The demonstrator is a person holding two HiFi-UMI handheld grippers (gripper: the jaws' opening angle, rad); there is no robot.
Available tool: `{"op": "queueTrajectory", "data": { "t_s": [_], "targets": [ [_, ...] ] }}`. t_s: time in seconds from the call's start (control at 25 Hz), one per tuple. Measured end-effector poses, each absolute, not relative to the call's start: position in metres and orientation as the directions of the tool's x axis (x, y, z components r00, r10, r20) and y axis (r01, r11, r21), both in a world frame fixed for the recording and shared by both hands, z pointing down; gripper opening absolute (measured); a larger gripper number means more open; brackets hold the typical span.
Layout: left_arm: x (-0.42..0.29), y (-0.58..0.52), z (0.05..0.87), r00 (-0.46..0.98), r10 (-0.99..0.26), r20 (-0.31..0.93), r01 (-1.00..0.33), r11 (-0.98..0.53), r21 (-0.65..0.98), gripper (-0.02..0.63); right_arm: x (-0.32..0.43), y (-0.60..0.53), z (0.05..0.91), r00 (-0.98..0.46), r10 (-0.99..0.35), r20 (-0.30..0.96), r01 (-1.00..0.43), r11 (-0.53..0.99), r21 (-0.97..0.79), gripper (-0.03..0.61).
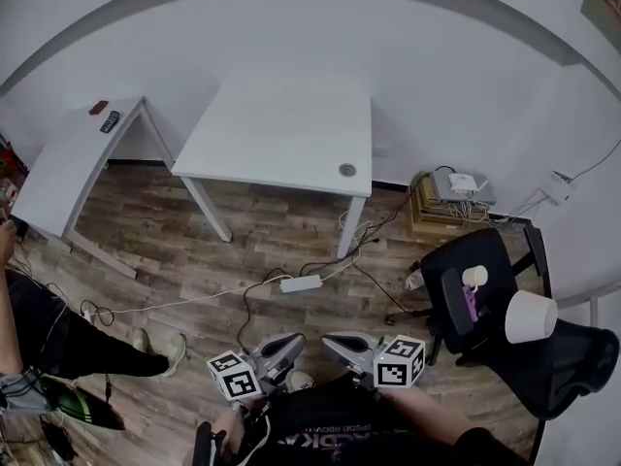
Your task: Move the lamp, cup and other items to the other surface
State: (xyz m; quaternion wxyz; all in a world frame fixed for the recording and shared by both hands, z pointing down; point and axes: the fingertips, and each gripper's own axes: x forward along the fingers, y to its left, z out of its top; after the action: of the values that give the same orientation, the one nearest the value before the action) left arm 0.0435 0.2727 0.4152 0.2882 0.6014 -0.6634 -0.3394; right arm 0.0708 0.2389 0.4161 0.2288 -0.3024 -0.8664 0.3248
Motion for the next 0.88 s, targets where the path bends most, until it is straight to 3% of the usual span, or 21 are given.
{"op": "queueTrajectory", "data": {
  "t_s": [0.88],
  "targets": [
    [0.04, 0.285, 0.42, -0.116, -0.993, -0.024, -0.597, 0.05, 0.801, 0.0, 0.064, 0.259, 0.421, -0.68, 0.702, 0.211, 0.393, 0.592, -0.704, 0.003]
  ]
}}
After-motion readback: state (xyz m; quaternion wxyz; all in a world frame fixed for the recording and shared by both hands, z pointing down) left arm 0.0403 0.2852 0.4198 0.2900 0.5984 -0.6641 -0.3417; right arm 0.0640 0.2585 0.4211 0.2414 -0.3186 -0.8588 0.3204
